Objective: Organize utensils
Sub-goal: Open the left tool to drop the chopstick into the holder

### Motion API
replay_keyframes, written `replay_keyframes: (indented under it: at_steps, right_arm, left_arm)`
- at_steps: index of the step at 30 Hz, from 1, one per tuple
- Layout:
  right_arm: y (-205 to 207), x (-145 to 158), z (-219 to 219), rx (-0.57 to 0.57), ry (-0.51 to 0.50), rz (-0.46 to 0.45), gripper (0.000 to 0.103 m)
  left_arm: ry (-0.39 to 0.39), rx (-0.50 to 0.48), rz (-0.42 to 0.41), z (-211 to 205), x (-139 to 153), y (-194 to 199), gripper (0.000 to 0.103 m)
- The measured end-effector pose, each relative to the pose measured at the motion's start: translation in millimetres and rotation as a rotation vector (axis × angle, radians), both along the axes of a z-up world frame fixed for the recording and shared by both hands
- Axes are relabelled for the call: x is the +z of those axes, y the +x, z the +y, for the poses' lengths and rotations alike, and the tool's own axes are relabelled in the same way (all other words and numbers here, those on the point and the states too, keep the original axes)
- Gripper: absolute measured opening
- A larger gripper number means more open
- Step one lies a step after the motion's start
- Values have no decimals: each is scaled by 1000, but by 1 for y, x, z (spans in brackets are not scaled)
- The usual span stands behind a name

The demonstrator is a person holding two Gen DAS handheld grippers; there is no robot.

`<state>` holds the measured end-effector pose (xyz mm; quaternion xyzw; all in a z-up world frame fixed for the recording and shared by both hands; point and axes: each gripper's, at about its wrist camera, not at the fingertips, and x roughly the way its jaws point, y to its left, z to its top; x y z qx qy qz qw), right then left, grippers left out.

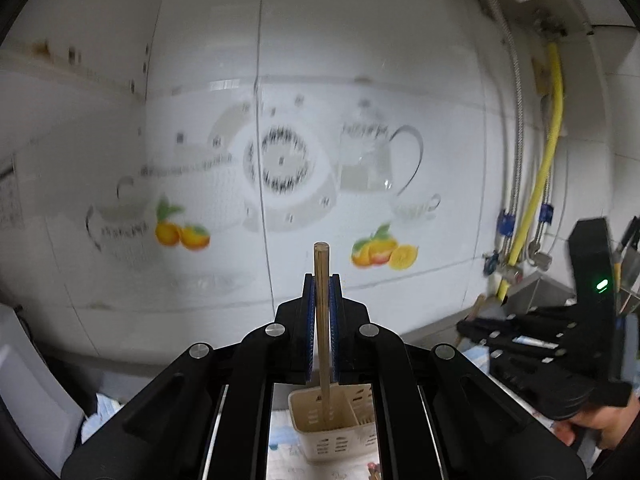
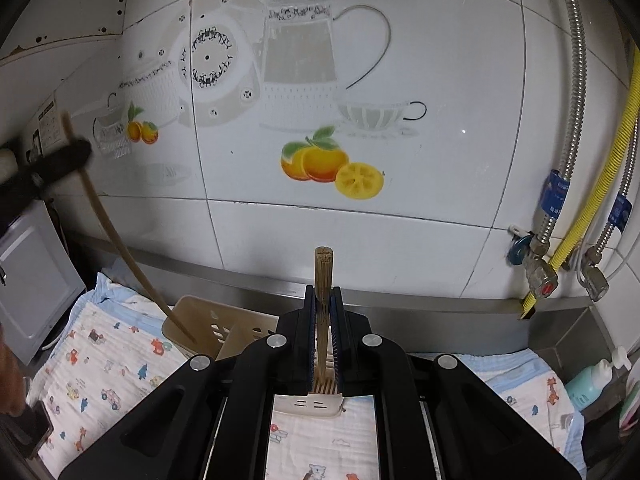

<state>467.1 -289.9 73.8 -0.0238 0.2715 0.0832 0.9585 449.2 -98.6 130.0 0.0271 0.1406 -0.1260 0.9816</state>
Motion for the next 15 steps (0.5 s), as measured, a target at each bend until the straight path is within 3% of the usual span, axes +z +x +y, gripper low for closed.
replay_keyframes:
  at_steps: [8, 13, 15]
  right_arm:
    - [5, -6, -3, -8, 12, 12, 10]
    - [-4, 4, -4, -20, -3, -26, 32]
    - [-14, 14, -6, -35, -6, -55, 35]
  left_arm:
    - [-26, 6, 103, 12, -30, 22, 6]
    - [-39, 1, 114, 16, -29, 23, 7]
    - [-48, -6, 117, 17, -26, 19, 7]
